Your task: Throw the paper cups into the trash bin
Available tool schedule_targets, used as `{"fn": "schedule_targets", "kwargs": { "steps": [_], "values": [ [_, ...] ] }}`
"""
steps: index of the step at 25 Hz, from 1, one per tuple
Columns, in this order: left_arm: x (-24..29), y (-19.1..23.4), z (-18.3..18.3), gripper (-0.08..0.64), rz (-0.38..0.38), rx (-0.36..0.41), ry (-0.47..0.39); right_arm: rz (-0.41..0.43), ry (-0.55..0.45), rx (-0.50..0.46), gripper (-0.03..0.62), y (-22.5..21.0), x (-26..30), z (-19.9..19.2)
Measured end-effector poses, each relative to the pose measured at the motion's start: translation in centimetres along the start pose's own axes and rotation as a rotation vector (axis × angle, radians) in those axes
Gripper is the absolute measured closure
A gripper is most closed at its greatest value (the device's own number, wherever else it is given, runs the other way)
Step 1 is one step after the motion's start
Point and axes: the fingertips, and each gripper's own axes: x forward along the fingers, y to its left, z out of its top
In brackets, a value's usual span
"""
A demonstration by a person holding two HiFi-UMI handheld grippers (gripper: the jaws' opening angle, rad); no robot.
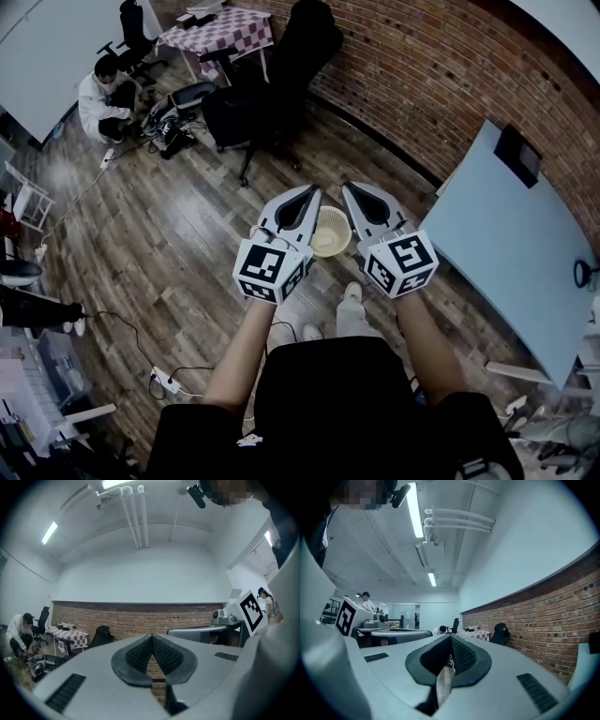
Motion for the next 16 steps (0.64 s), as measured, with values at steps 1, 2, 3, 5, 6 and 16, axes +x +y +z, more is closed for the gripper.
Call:
{"fn": "schedule_targets", "kwargs": {
  "steps": [1,2,3,5,6,16],
  "values": [
    [-0.4,-0.1,0.0,0.551,-0.003,0.001,-0.001,-0.004,-0.001,-0.003,0.589,0.3,-0.2,0.0],
    [-0.7,-0.3,0.0,0.551,-0.008,0.002,-0.002,-0.009,0.000,-0.006,0.591,0.6,-0.5,0.1],
    [-1.0,-0.5,0.0,0.551,-0.015,-0.001,-0.002,-0.015,0.000,-0.007,0.589,0.9,-0.7,0.1],
    [-1.6,-0.7,-0.1,0.551,-0.029,-0.018,-0.007,-0.028,0.002,-0.007,0.591,1.4,-1.2,0.0],
    [-1.9,-0.7,-0.1,0.551,-0.032,-0.029,-0.011,-0.031,0.006,-0.008,0.589,1.7,-1.4,-0.1],
    [-4.2,-2.1,-0.1,0.551,-0.023,-0.049,-0.027,-0.031,0.052,-0.014,0.589,3.7,-3.8,-1.3]
  ]
}}
